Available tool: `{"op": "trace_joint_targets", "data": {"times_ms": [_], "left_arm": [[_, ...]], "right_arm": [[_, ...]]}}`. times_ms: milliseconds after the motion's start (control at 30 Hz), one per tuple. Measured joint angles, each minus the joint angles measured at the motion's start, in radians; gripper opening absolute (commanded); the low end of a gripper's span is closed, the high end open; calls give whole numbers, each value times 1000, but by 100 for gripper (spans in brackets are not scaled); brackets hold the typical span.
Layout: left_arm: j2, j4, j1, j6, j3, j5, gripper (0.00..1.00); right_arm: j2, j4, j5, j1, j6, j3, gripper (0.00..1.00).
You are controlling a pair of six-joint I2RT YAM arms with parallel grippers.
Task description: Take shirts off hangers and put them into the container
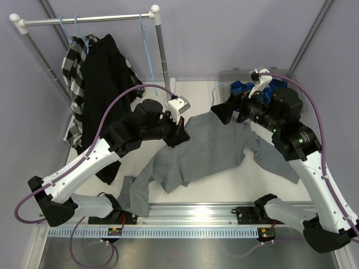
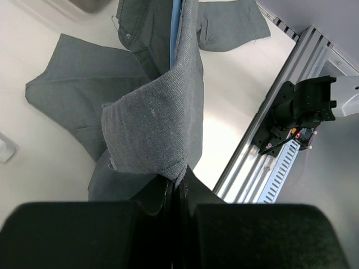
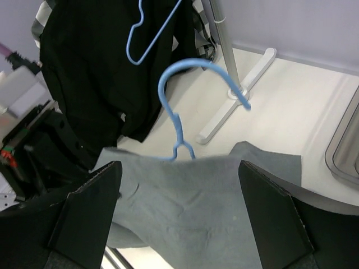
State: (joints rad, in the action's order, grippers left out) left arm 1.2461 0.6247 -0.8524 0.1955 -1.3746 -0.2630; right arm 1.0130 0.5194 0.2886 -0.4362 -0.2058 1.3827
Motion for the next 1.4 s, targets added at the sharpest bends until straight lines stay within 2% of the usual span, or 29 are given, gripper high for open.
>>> {"op": "trace_joint_targets", "data": {"times_ms": [200, 433, 667, 700, 767, 833, 867, 900, 933, 1033, 1400], "left_arm": [[9, 0, -23, 0, -26, 12, 0], [16, -4, -26, -1, -37, 16, 0], [27, -11, -27, -1, -37, 18, 0], [31, -13, -27, -1, -39, 17, 0], [32, -14, -27, -1, -45, 18, 0], [32, -11, -27, 0, -55, 21, 0], [32, -7, -27, 0, -57, 25, 7], [32, -6, -27, 0, -57, 29, 18], [32, -6, -27, -1, -57, 33, 39], [27, -37, -27, 0, -59, 46, 65], [21, -40, -27, 23, -110, 69, 72]], "right_arm": [[106, -5, -45, -27, 1, 68, 86], [177, -2, -68, -47, 3, 95, 65], [196, -2, -74, -68, 12, 129, 20], [198, -3, -82, -71, 18, 131, 9], [201, 3, -102, -69, 42, 132, 2], [209, 3, -116, -69, 52, 132, 0], [211, 2, -117, -69, 55, 132, 0], [211, 2, -120, -69, 56, 132, 0], [211, 3, -123, -69, 60, 132, 0], [209, 21, -166, -72, 72, 127, 0], [171, 31, -271, -72, 85, 88, 0]]}}
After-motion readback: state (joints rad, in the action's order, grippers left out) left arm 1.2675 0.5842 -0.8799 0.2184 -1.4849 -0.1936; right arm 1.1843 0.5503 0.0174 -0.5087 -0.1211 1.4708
